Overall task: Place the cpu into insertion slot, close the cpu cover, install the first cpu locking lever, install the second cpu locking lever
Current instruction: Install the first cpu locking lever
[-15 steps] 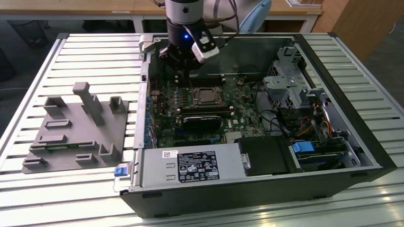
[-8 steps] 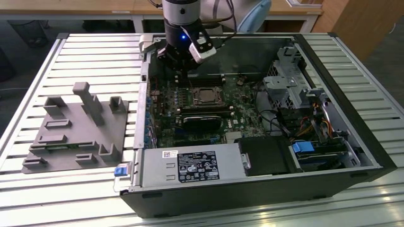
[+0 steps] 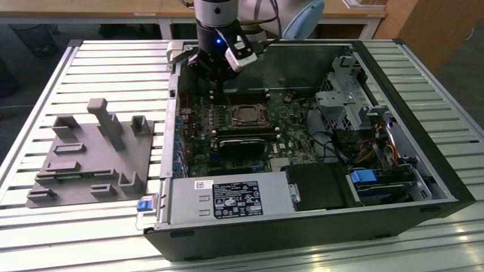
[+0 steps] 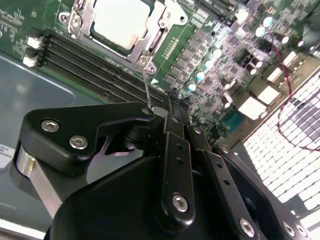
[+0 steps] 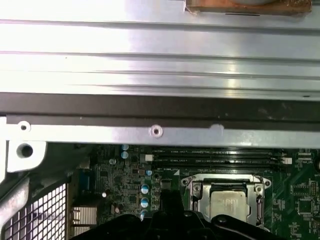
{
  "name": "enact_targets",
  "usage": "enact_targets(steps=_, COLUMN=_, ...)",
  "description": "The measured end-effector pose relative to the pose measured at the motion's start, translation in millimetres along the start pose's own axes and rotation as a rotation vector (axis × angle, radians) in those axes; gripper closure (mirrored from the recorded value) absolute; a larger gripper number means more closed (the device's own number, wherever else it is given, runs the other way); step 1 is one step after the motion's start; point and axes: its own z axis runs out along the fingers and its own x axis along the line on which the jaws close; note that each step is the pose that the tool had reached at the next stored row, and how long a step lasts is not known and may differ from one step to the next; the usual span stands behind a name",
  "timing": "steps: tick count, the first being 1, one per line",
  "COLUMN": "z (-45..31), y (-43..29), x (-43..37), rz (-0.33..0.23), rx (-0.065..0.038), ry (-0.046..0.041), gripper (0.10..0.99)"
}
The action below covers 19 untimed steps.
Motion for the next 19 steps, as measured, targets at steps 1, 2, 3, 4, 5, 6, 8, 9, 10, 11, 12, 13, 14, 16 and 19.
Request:
enact_targets(steps=1, z=0.2, y=1.5, x=0.0, rz=0.0, rx=0.0, ry=0.0, gripper=0.98)
enact_targets(steps=2, z=0.4, y=2.8, x=0.0, rz=-0.001, rx=0.0, ry=0.0, gripper=0.98)
enact_targets(steps=3, z=0.5, y=3.4, x=0.0, rz=-0.001, rx=0.0, ry=0.0001, gripper=0.98)
enact_targets(steps=4, z=0.5, y=3.5, x=-0.1, rz=-0.002, rx=0.0, ry=0.0002, gripper=0.98)
enact_targets(steps=5, z=0.6, y=3.6, x=-1.1, rz=-0.002, rx=0.0, ry=0.0001, gripper=0.98)
enact_targets(steps=6, z=0.7, y=3.6, x=-2.8, rz=-0.002, rx=-0.001, ry=0.0001, gripper=0.98)
enact_targets(steps=8, z=0.8, y=3.6, x=-8.2, rz=-0.002, rx=-0.001, ry=0.0002, gripper=0.98)
enact_targets(steps=9, z=0.9, y=3.5, x=-11.8, rz=-0.002, rx=-0.001, ry=0.0004, gripper=0.98)
enact_targets(steps=10, z=1.1, y=3.5, x=-15.8, rz=-0.002, rx=-0.002, ry=0.0009, gripper=0.98)
enact_targets(steps=11, z=1.3, y=3.5, x=-20.4, rz=-0.002, rx=-0.002, ry=0.0018, gripper=0.98)
enact_targets(steps=12, z=1.6, y=3.4, x=-24.7, rz=-0.002, rx=-0.002, ry=0.0029, gripper=0.98)
enact_targets(steps=13, z=2.0, y=3.4, x=-29.6, rz=-0.002, rx=-0.002, ry=0.0042, gripper=0.98)
enact_targets(steps=14, z=2.3, y=3.4, x=-33.9, rz=-0.003, rx=-0.002, ry=0.0052, gripper=0.98)
enact_targets(steps=16, z=3.1, y=3.3, x=-39.7, rz=-0.003, rx=-0.002, ry=0.0061, gripper=0.98)
enact_targets(steps=19, z=3.3, y=3.3, x=-40.5, rz=-0.003, rx=-0.003, ry=0.0061, gripper=0.98)
